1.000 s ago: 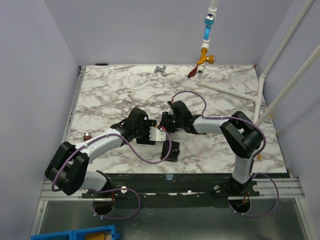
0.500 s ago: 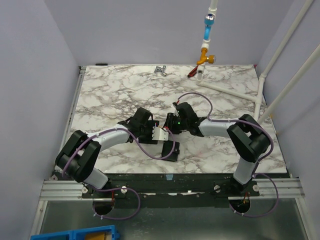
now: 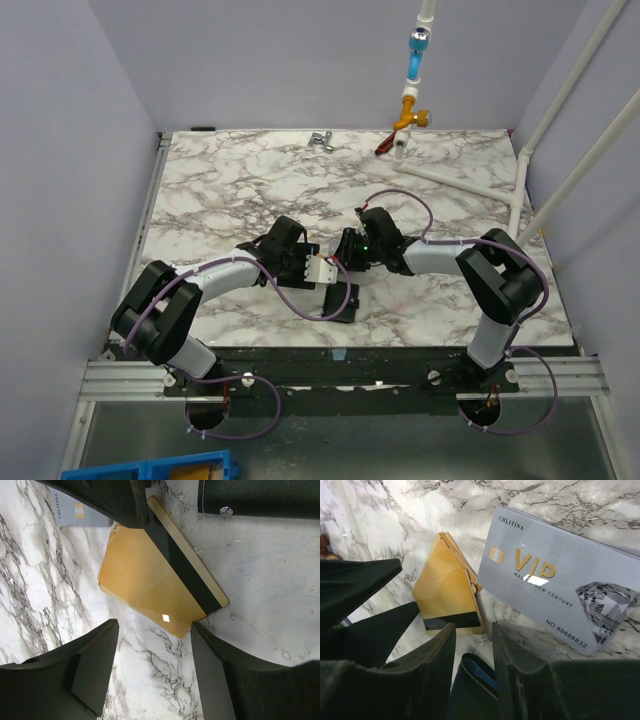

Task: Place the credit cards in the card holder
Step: Pick up the credit card from the center of the board.

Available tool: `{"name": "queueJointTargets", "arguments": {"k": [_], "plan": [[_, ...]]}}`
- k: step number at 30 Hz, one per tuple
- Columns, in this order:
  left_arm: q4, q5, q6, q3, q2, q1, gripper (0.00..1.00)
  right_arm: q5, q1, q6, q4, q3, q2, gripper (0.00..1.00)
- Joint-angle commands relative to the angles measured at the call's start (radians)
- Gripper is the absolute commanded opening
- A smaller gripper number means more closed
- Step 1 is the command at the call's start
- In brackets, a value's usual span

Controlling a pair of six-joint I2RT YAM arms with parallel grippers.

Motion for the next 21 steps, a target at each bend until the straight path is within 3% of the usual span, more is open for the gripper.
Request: {"name": "queueJointTargets", "arguments": {"k": [1, 14, 21], "plan": [[-0.016, -0.005, 0.013, 0.003, 0.013, -0.009, 0.61, -0.058, -0.006, 0.035, 0.052, -0.022, 0.017, 0.39], [-0.027, -0.01, 0.04, 0.023, 0.056, -0.017, 0.55, -0.178, -0.035, 0.169, 0.235, -0.116, 0.05, 0.33], [-0.106, -0.013, 0.055, 0.072, 0.094, -0.03, 0.46, -0.295, -0.08, 0.293, 0.488, -0.182, 0.103, 0.28]]}}
